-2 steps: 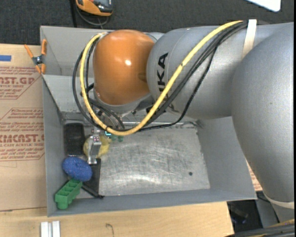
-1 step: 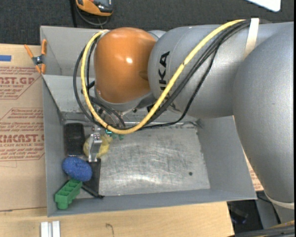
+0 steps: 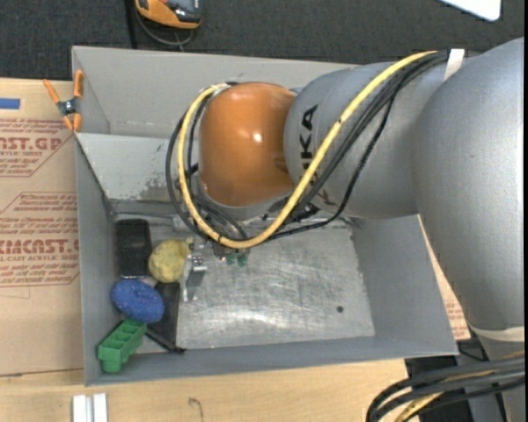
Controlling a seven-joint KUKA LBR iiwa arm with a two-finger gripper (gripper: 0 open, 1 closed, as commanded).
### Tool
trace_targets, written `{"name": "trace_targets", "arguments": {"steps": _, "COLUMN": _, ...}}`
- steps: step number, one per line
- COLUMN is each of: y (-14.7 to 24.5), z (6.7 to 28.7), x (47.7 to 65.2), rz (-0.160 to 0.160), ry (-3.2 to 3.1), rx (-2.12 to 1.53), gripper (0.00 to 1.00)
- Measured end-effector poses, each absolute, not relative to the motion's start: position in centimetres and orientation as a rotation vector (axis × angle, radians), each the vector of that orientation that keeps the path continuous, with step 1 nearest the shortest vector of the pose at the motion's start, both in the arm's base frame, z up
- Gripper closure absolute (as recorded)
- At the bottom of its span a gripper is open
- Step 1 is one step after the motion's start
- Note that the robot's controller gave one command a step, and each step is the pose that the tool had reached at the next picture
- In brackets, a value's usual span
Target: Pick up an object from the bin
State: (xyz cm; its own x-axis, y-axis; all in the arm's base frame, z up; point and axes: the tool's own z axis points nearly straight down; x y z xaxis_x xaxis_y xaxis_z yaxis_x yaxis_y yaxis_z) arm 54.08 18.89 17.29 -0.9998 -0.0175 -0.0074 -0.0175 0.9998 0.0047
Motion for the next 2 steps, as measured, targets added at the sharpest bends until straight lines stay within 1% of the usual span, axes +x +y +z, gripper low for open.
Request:
{"name": "trace_targets", "arguments": {"steps": 1, "y": 16.2, "z": 11.2, "x": 56.0, "rz": 0.003, "ry": 3.134, "rx": 0.104, "gripper": 0.00}}
{"name": "trace_targets", "arguments": {"steps": 2, "y": 16.2, "z": 8.5, "x": 56.8, "rz": 0.004, "ry": 3.125, "rx": -0.118, "gripper": 1.00}}
